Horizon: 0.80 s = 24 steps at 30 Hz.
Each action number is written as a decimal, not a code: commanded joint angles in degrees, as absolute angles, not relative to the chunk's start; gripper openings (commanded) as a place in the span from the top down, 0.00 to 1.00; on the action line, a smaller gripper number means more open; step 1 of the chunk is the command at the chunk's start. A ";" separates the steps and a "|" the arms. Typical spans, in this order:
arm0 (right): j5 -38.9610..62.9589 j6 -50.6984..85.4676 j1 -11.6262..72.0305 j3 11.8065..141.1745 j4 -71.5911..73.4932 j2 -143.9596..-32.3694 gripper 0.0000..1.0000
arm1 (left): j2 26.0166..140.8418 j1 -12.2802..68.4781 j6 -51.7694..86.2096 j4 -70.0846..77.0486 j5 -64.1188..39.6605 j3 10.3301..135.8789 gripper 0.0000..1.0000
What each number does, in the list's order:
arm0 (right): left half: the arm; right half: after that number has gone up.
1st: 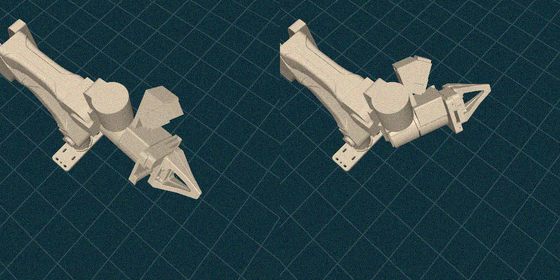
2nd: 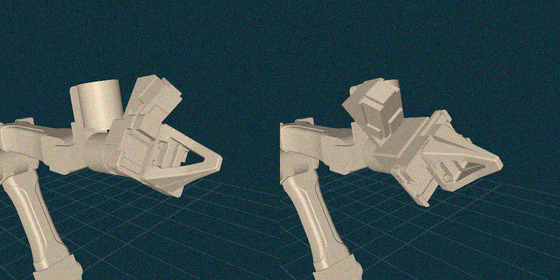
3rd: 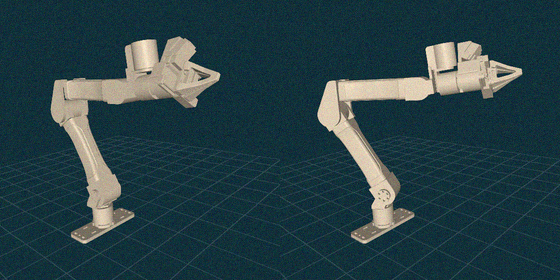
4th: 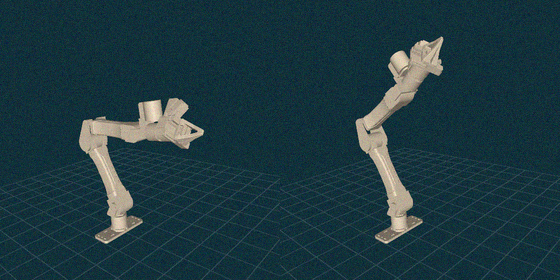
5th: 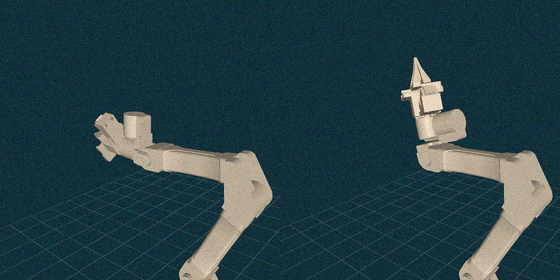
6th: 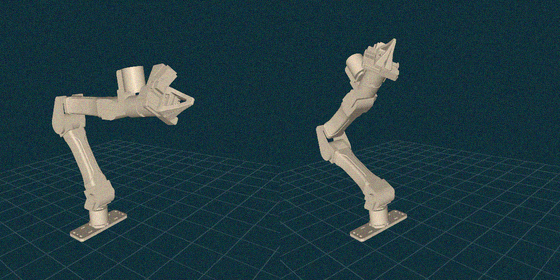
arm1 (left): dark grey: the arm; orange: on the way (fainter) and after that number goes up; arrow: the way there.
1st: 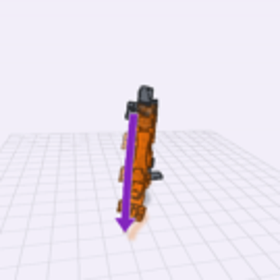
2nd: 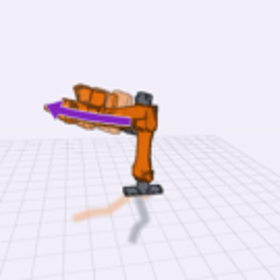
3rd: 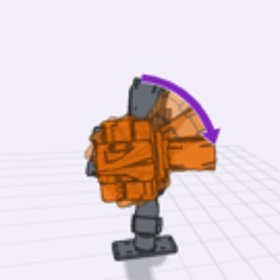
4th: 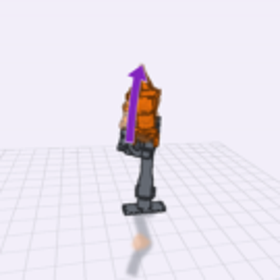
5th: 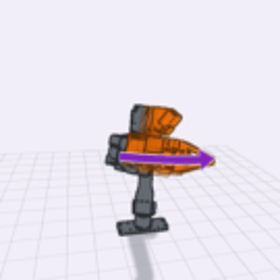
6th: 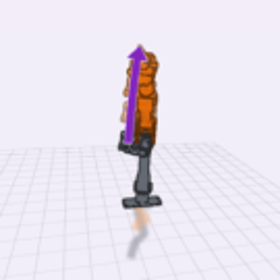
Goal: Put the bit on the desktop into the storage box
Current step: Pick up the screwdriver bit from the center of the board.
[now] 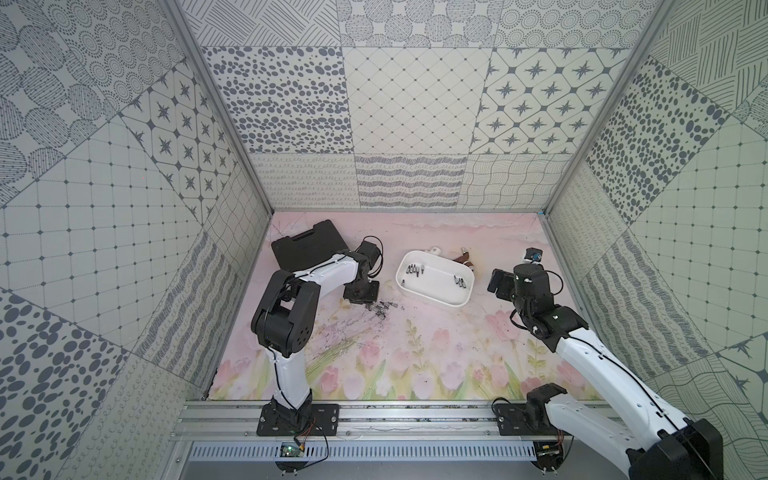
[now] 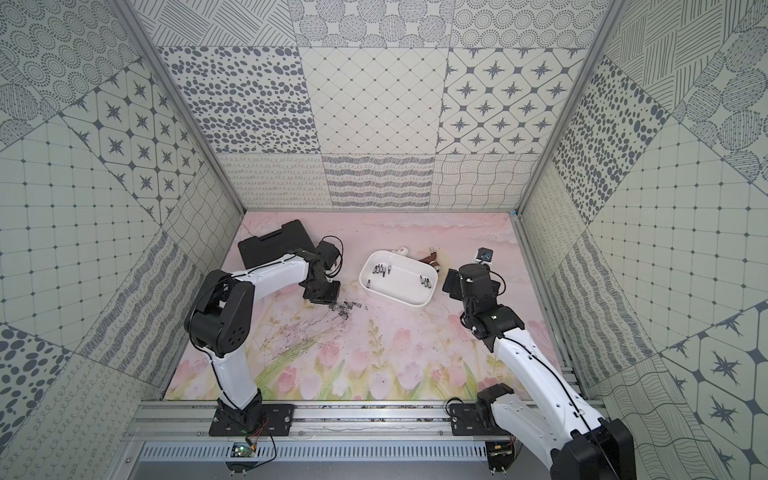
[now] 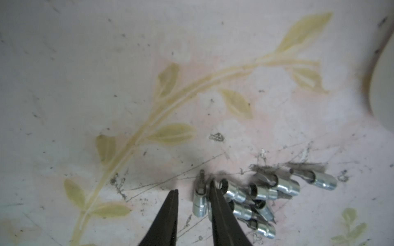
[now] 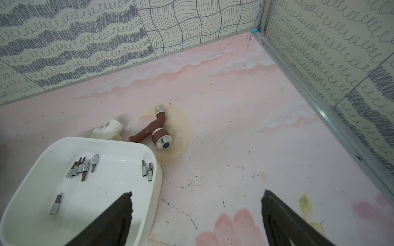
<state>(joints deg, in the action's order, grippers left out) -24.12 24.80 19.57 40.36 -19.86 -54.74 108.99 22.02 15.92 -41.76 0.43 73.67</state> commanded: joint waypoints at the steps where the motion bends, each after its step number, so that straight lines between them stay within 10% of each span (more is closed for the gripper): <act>1: -23.82 24.35 19.34 40.07 -18.15 -53.79 0.03 | 109.24 21.84 14.72 -43.04 0.02 74.09 0.71; 24: -23.60 24.44 19.16 40.47 -18.19 -54.18 0.03 | 108.15 21.52 14.59 -42.75 0.10 72.41 0.75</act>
<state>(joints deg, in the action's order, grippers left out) -23.68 24.82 19.46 40.36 -19.88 -54.74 108.12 21.74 15.57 -41.58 0.58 72.88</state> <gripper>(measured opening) 0.966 0.251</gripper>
